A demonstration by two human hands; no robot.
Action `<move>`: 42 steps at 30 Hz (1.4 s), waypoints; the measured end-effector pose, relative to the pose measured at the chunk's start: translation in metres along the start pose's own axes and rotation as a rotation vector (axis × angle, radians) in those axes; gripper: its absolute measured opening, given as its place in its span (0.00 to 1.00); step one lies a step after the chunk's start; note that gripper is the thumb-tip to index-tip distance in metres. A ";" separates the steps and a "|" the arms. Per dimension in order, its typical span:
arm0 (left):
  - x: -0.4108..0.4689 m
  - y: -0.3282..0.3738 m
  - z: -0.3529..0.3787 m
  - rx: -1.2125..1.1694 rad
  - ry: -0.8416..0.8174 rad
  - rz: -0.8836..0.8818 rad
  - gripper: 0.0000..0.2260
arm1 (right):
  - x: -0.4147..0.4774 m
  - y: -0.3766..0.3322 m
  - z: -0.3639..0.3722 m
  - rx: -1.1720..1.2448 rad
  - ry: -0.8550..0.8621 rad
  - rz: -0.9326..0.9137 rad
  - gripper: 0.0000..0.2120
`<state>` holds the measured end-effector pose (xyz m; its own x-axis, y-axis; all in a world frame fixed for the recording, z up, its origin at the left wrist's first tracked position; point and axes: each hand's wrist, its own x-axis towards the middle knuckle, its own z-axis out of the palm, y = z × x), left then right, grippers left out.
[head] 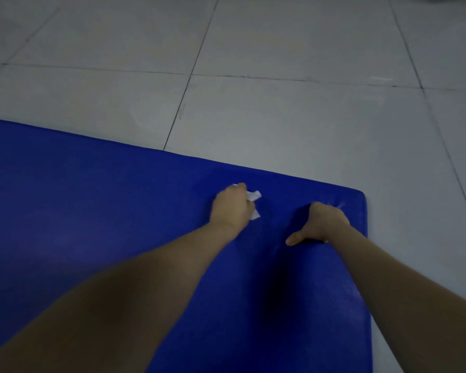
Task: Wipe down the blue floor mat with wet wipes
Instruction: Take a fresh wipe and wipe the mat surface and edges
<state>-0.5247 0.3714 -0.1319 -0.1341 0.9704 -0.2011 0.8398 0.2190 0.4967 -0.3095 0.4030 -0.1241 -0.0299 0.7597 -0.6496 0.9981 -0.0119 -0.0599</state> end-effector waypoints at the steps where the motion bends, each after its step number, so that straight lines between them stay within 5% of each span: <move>1: -0.006 0.014 0.010 0.004 -0.038 0.063 0.10 | 0.000 0.000 0.000 -0.004 0.000 -0.003 0.42; 3: -0.020 0.039 0.025 0.104 -0.108 0.209 0.06 | 0.001 0.000 0.001 -0.007 0.010 -0.011 0.40; 9: -0.013 0.024 0.030 0.453 -0.068 0.435 0.15 | 0.001 0.002 0.002 -0.002 0.004 -0.007 0.43; 17: -0.003 -0.096 -0.039 0.659 0.124 0.092 0.19 | 0.000 0.002 0.001 0.006 -0.004 -0.011 0.44; 21: -0.006 -0.114 -0.034 0.531 0.194 0.004 0.17 | 0.000 0.001 0.000 -0.006 0.000 -0.006 0.43; 28: -0.026 -0.039 0.012 0.246 0.108 0.058 0.15 | 0.001 0.000 -0.002 -0.001 -0.013 0.000 0.39; 33: -0.063 0.020 0.046 0.075 0.028 0.372 0.11 | 0.000 -0.001 0.001 -0.014 0.024 -0.008 0.38; 36: -0.064 0.018 0.051 0.201 -0.015 0.602 0.15 | 0.000 -0.002 0.001 -0.009 0.021 0.000 0.39; 42: -0.051 -0.037 0.022 0.289 0.102 0.639 0.10 | -0.002 0.002 -0.002 0.007 -0.016 -0.026 0.43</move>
<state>-0.5374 0.3120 -0.1583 0.3947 0.9077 0.1424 0.8747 -0.4186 0.2442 -0.3076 0.4021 -0.1215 -0.0567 0.7493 -0.6598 0.9966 0.0028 -0.0825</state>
